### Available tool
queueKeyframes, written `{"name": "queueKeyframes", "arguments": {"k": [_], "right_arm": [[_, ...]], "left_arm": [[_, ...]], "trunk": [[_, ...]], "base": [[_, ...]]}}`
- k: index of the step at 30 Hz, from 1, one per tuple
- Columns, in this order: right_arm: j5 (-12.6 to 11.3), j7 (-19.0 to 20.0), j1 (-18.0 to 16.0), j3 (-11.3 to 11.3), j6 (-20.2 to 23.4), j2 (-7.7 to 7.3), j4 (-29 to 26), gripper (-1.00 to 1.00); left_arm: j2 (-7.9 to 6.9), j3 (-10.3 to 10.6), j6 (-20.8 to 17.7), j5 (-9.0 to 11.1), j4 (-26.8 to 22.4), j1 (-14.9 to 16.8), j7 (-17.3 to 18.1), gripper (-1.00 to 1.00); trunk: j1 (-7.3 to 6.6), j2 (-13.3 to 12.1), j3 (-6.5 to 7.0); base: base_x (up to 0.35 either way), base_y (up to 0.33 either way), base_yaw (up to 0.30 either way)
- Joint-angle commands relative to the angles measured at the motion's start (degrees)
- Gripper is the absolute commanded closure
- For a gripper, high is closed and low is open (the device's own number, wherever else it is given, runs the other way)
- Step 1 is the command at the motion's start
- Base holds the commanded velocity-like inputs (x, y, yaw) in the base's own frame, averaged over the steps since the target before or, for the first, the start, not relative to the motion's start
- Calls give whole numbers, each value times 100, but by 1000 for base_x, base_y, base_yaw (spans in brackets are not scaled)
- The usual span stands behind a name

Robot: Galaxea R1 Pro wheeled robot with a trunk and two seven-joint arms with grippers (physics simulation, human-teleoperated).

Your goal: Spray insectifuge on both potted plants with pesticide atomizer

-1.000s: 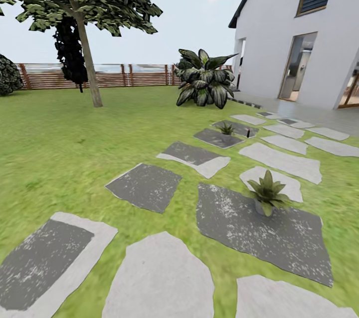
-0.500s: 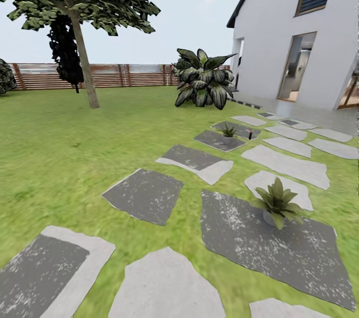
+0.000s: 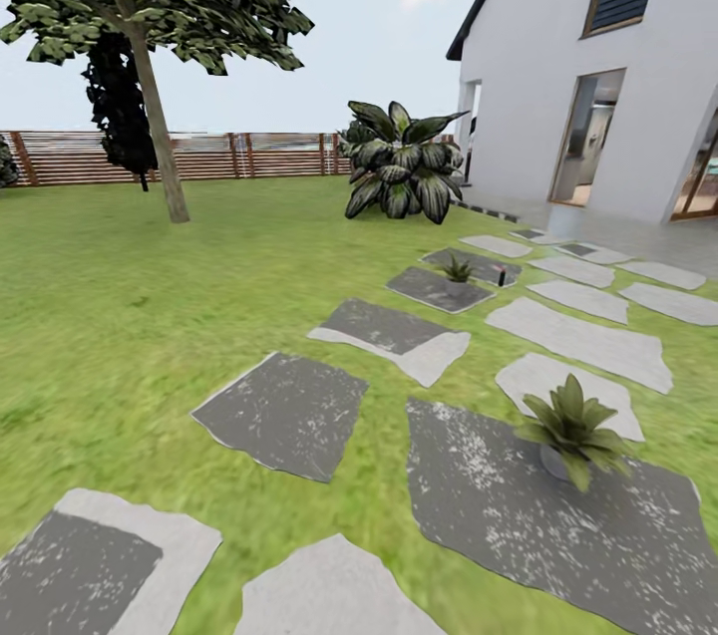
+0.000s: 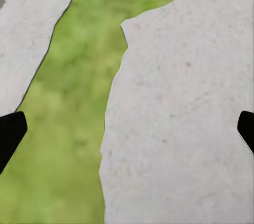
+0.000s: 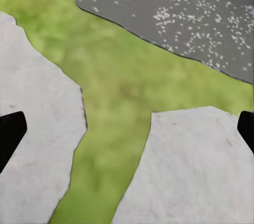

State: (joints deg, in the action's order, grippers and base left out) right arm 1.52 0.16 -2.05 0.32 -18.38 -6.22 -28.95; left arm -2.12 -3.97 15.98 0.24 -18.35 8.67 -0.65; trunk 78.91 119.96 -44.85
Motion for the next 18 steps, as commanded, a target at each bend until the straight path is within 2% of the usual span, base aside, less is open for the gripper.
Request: {"name": "queueKeyframes", "arguments": {"k": [1, 18], "right_arm": [[15, 2, -5, 3, -16, -2, 3, -100], [15, 2, -5, 3, -16, -2, 3, -100]], "left_arm": [[1, -8, 19, 2, 4, 4, -5, -100], [1, 10, 19, 2, 2, 3, -5, -100]], "trunk": [[3, 2, -6], [3, 2, -6]], "base": [[334, 93, 0], [335, 89, 0]]}}
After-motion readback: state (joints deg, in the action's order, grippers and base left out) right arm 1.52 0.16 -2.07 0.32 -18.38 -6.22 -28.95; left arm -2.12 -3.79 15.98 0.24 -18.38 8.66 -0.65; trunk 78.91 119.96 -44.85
